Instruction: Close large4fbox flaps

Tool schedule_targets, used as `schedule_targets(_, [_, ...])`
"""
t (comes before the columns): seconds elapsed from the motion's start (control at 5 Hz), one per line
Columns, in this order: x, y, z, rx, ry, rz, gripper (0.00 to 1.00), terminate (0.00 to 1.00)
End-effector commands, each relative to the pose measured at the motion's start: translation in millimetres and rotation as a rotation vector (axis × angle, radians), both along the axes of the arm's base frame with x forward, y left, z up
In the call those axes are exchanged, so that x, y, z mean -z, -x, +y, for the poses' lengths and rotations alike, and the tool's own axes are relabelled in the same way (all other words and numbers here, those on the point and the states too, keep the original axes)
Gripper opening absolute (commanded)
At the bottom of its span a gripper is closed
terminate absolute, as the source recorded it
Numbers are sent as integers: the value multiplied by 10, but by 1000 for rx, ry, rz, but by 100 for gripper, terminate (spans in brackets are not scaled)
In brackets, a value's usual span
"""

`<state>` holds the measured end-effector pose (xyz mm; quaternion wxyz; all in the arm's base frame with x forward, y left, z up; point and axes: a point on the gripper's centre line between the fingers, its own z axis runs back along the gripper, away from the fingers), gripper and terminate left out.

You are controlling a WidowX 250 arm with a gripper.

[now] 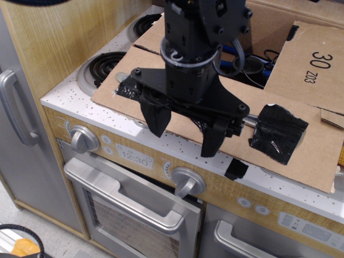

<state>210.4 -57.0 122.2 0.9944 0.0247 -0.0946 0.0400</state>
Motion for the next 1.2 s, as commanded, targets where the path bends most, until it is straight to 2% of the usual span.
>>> schedule_targets(0.0, [0,0,0,0,0,0,100,0])
schedule_targets(0.4, [371,-24,95,-20,64,-83,100,0])
schedule_targets(1.0, [574,-267,106,47,142,-237,100,0])
